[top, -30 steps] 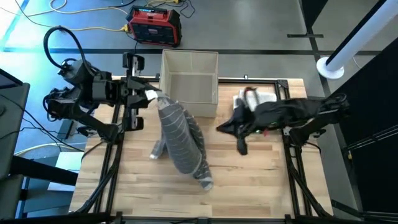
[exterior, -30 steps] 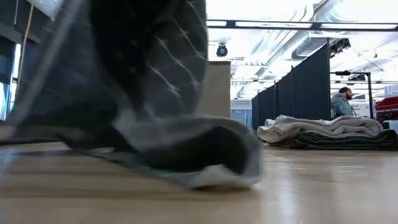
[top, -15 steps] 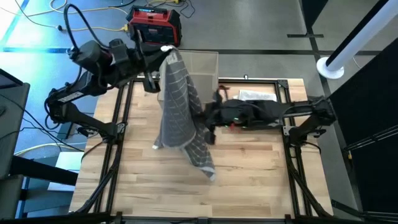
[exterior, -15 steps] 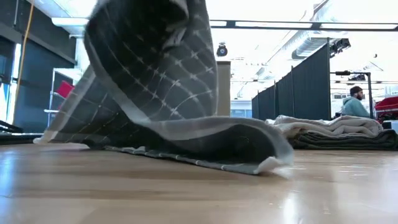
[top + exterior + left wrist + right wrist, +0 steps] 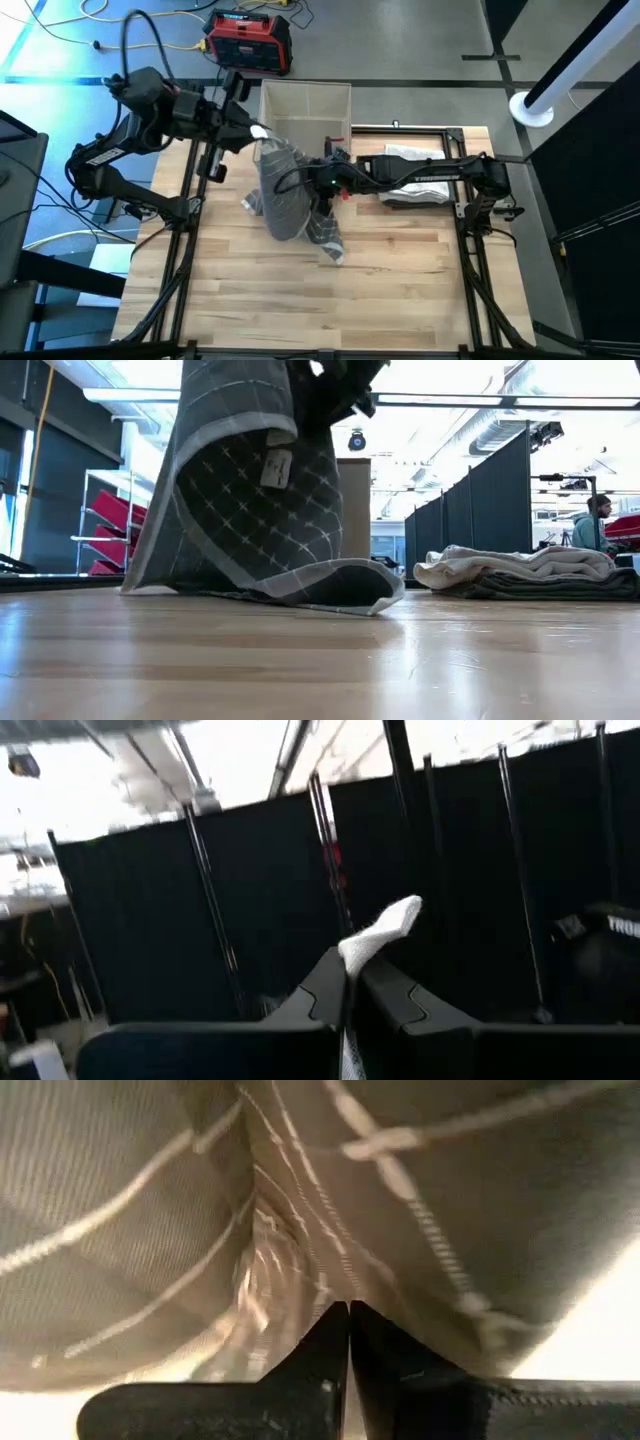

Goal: Fold towel
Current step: Fold the gray patterned towel

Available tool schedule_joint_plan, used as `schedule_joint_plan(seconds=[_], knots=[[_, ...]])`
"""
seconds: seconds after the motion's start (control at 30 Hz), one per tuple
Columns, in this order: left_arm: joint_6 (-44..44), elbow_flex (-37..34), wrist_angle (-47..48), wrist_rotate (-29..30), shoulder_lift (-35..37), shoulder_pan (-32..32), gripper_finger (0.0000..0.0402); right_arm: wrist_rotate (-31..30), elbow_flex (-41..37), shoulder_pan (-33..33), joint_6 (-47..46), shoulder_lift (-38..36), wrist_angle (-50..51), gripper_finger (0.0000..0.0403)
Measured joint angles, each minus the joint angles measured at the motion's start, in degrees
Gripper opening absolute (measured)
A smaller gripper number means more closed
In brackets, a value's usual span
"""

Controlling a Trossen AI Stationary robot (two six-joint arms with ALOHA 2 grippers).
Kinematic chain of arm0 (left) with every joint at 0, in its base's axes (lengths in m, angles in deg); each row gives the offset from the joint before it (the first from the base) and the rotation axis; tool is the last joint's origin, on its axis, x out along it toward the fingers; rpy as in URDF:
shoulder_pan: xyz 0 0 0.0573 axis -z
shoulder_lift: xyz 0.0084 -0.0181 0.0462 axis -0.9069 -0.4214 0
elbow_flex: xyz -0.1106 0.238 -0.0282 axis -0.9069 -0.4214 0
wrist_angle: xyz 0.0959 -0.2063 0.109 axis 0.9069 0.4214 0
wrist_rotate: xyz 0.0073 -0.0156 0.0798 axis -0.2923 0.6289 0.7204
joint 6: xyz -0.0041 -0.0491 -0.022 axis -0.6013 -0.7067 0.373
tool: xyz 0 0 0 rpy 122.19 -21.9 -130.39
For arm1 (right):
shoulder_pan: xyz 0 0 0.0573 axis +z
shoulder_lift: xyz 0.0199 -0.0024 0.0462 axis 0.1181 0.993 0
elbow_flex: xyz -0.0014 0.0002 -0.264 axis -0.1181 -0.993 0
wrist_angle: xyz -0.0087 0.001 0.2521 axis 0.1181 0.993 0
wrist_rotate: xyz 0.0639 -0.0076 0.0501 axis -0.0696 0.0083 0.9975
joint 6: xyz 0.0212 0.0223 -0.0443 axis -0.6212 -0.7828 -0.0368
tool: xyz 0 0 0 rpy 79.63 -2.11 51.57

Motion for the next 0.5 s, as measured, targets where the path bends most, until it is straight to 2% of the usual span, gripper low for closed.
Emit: schedule_joint_plan(seconds=[0.13,0.23,0.33,0.4,0.5], knots=[[-0.56,0.0,2.1,-0.15,0.0,0.11,0.0,3.29,0.07,0.06,1.16,-0.11,-7.64,0.0045],[-1.38,0.0,0.63,-0.5,0.0,0.6,0.0,3.92,0.04,0.04,1.71,0.33,-13.36,0.009],[-1.38,0.0,-0.73,-0.63,0.0,1.09,0.0,7.13,0.07,0.09,4.21,0.92,-16.59,0.0137],[-1.12,0.0,-0.8,-0.61,0.02,0.89,0.0,13.12,0.07,0.45,7.99,1.33,-17.48,0.016],[2.22,0.0,-0.13,0.43,0.02,-0.43,0.0,23.33,0.02,1.73,10.06,1.11,-16.62,0.0174]])
